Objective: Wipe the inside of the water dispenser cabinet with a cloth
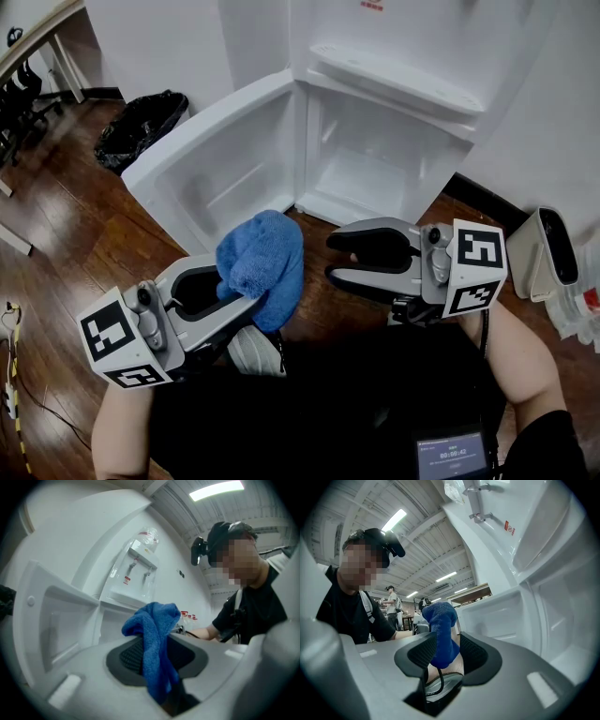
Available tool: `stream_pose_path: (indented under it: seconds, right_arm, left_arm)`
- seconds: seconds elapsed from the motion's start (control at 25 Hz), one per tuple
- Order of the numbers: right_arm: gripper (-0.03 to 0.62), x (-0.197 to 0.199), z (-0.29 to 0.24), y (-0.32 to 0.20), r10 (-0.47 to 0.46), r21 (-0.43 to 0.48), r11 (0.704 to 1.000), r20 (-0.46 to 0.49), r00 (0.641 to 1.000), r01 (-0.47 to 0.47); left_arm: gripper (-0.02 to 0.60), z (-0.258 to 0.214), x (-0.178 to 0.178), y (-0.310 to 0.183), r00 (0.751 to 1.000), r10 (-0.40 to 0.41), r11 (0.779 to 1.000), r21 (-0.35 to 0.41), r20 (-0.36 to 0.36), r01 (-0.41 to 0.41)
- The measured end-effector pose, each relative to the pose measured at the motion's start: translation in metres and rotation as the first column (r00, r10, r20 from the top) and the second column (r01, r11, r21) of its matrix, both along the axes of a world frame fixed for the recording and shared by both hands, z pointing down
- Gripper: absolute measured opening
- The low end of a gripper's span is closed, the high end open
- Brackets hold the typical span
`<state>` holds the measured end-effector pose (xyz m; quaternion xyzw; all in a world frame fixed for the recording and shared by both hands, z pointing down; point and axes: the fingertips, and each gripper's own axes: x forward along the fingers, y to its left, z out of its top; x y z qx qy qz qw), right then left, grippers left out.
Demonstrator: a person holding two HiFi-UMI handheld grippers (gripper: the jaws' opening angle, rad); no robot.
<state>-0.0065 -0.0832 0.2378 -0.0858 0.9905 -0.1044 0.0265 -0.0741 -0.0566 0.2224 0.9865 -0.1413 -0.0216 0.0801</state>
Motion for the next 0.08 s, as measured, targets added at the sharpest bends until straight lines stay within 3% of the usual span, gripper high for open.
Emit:
stream_pose_path:
  seconds: [0.08]
  right_arm:
    - [0.155, -0.001, 0.0012, 0.0012, -0.003, 0.0, 1.0, -0.004, 1.0, 0.003]
  left_arm:
    - [0.121, -0.0001, 0.0002, 0.0006, 1.0, 0.001, 1.0, 0.003, 0.001, -0.001]
